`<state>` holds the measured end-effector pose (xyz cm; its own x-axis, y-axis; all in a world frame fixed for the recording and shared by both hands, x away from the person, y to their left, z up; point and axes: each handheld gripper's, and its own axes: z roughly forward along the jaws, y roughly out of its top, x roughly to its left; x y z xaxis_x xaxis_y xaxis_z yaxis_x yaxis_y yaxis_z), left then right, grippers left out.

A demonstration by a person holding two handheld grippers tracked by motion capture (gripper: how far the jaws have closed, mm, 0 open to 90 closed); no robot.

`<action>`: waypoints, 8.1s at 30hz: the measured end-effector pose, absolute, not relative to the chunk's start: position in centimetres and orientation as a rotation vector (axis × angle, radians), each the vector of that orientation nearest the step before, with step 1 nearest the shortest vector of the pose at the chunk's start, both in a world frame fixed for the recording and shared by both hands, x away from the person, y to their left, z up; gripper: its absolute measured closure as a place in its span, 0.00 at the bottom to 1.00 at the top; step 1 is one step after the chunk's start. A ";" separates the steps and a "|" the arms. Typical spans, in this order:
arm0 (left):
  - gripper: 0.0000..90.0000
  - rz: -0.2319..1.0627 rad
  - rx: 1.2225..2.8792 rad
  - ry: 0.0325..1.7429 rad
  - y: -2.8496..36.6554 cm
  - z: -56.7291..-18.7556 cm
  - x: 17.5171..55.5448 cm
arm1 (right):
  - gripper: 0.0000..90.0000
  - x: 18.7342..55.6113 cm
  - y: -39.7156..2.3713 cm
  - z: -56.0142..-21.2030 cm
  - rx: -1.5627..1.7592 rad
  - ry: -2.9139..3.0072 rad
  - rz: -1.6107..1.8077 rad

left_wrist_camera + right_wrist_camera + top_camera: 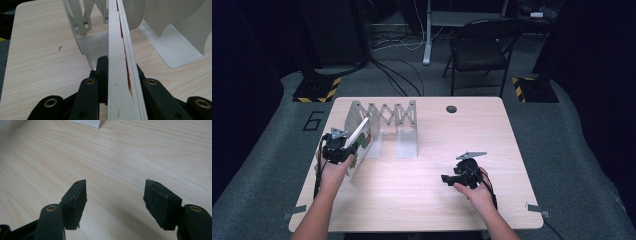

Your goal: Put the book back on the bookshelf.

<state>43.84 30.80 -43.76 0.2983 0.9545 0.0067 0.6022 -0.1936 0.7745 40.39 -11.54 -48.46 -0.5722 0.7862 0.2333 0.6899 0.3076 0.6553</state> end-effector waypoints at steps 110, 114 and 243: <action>0.58 0.709 1.848 1.489 28.9 -43.8 45.8 | 0.39 40.4 -11.8 -48.2 1.375 2.421 1.144; 0.56 0.699 1.858 1.489 28.9 -43.6 45.5 | 0.39 40.3 -11.8 -48.1 1.377 2.423 1.138; 0.45 0.397 2.051 1.160 26.0 -48.9 36.2 | 0.39 40.2 -11.7 -48.9 1.371 2.432 1.098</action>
<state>36.20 26.03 -48.90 0.5445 0.8344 -0.0848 0.6076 -0.3227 0.7257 40.20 -11.68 -48.88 -0.5745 0.7889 0.2183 0.6854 0.3179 0.6551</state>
